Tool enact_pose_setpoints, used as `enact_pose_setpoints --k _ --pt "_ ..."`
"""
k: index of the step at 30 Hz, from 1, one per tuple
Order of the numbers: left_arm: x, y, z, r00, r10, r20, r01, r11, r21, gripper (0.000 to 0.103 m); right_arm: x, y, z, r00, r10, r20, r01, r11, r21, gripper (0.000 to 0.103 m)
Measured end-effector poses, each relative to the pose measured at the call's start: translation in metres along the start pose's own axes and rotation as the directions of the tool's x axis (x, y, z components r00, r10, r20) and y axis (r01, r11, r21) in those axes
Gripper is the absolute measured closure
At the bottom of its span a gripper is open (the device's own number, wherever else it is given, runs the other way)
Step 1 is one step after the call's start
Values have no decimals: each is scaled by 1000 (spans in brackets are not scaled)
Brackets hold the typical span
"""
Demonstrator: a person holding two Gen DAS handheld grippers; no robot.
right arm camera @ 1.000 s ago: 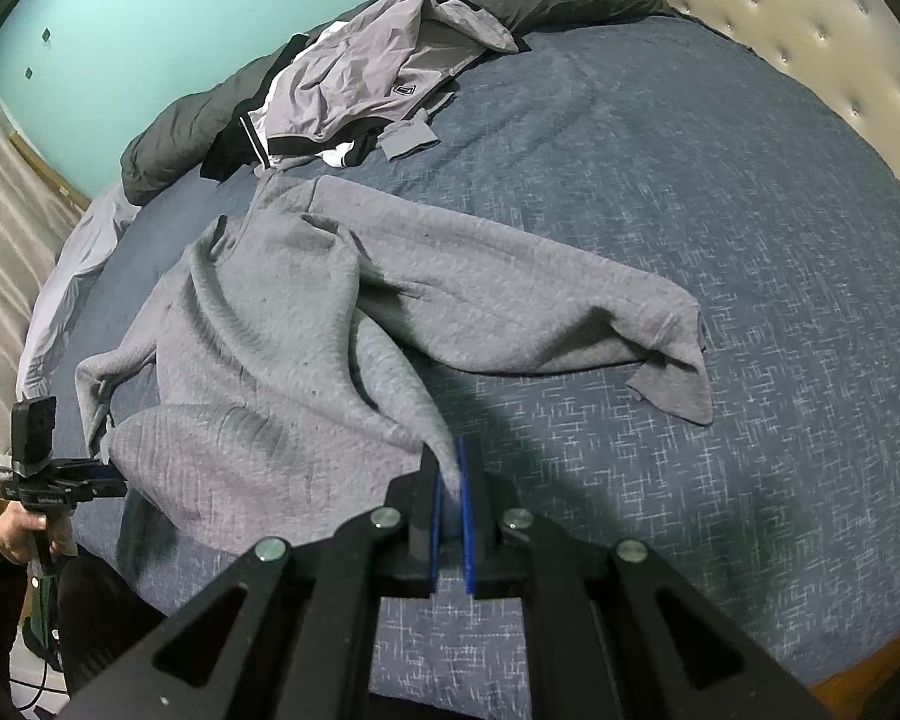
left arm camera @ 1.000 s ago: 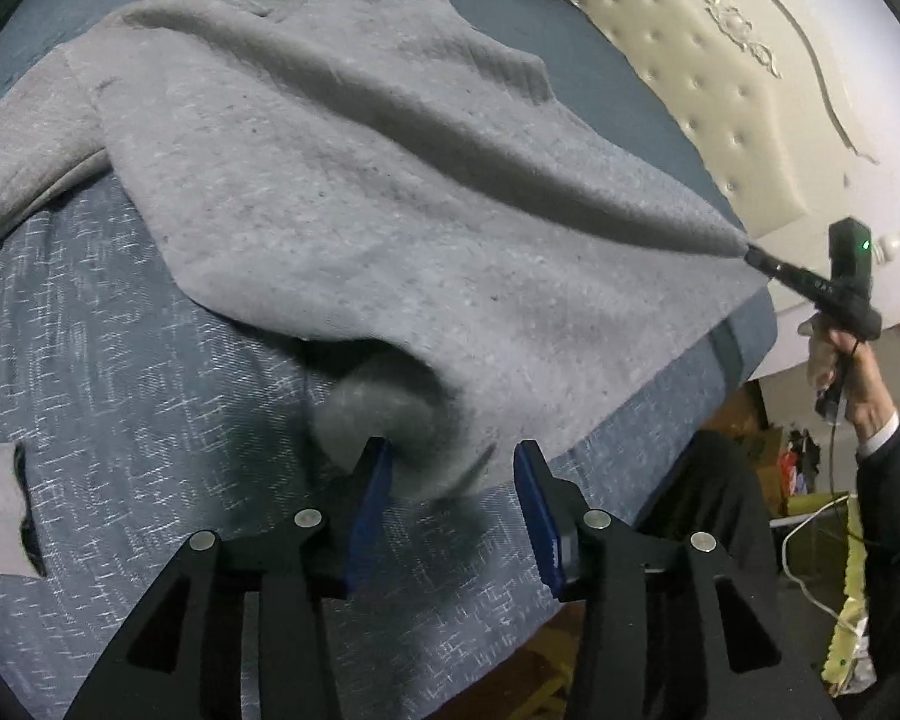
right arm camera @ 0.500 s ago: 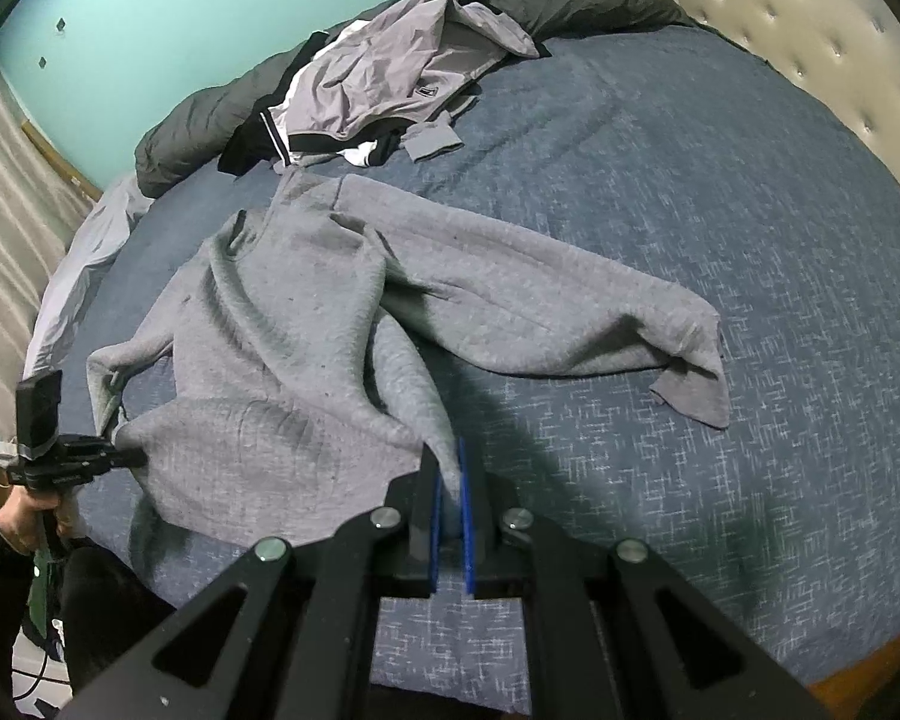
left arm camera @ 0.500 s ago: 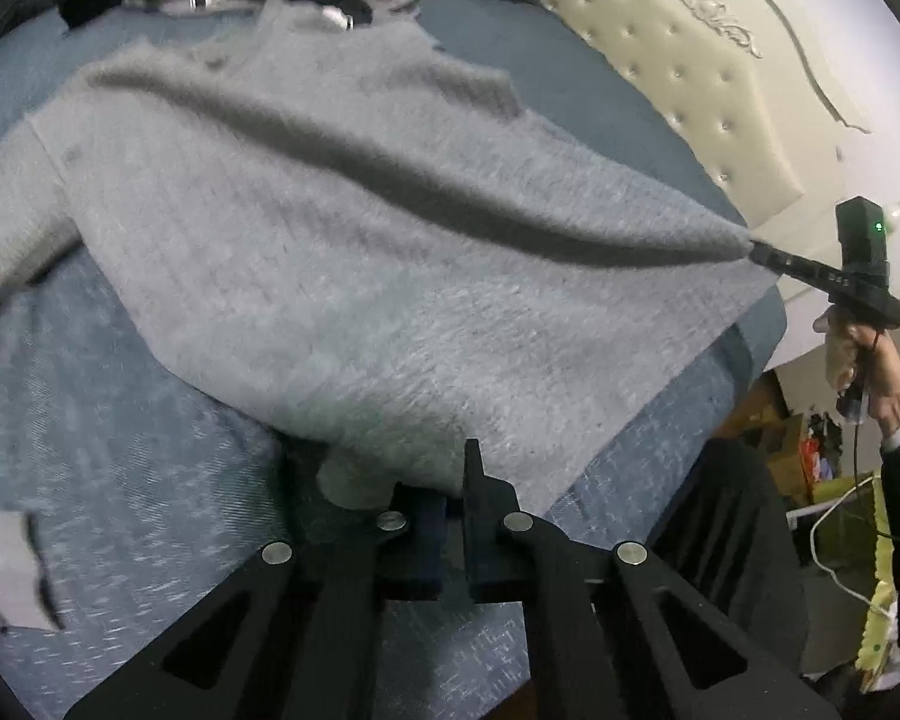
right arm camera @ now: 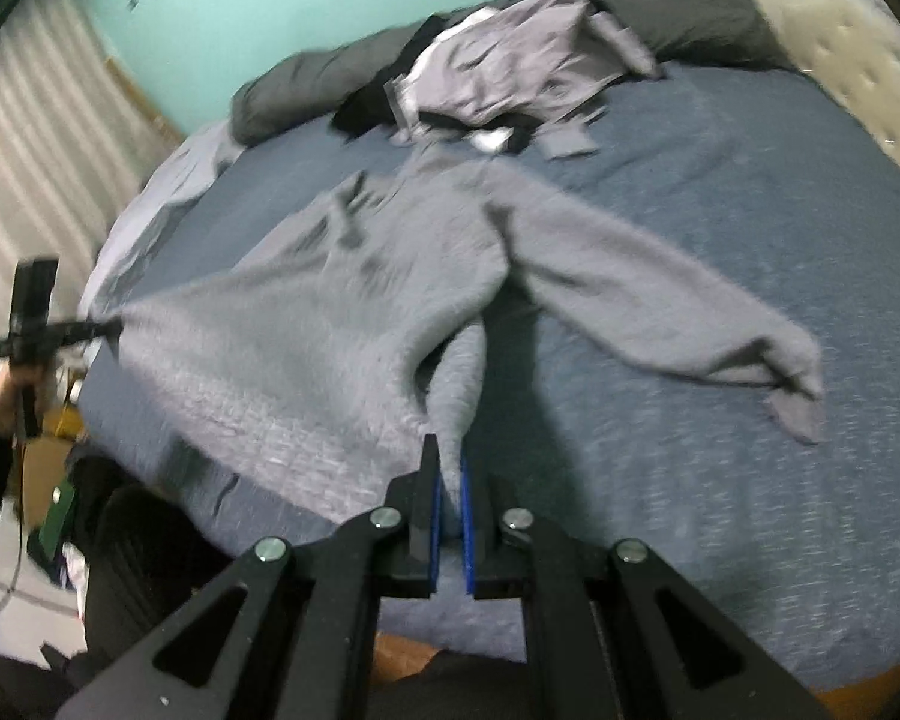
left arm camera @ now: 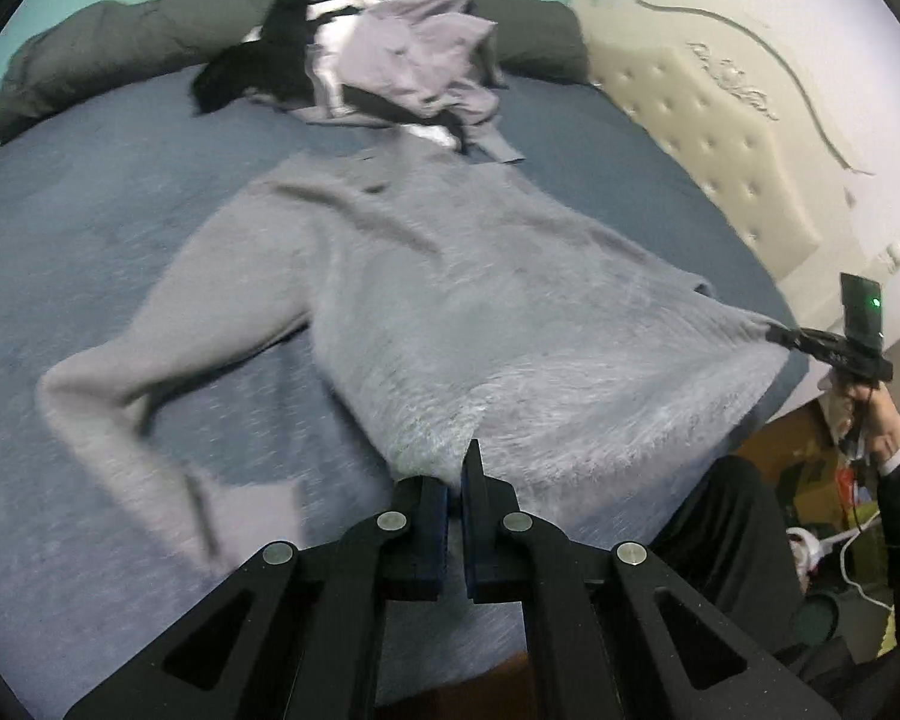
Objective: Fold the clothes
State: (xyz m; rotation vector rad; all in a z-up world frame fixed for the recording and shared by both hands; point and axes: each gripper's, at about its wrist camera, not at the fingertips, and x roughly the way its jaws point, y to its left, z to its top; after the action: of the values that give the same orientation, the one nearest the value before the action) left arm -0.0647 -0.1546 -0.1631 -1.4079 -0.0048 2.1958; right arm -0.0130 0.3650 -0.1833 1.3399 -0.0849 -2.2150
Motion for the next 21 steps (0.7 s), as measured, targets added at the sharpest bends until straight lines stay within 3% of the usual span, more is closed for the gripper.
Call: enact_pose_setpoints --k 4,7,12,15,19,21 --pt "11 26 -21 998 30 -49 -33 998 -59 100 38 14 -18 997 13 -74 -15 1000 -24 99" --pt "41 38 -42 993 30 -117 -43 993 -111 100 64 11 -31 992 -13 -124 9 1000 -26 99" --pt "84 48 -61 984 -14 -175 -22 979 -203 96 84 -10 -50 979 -26 -201 28 1000 7 98" --pt "91 45 -61 982 -24 -189 -14 980 -197 87 85 -22 -56 973 -29 -229 32 999 10 98" --pt "82 46 -56 986 -42 -159 8 978 -208 68 83 -27 -56 970 -3 -243 10 1000 29 96" --pt "77 49 -53 988 -34 -148 4 980 -201 62 85 -27 -53 965 -18 -262 25 999 22 88"
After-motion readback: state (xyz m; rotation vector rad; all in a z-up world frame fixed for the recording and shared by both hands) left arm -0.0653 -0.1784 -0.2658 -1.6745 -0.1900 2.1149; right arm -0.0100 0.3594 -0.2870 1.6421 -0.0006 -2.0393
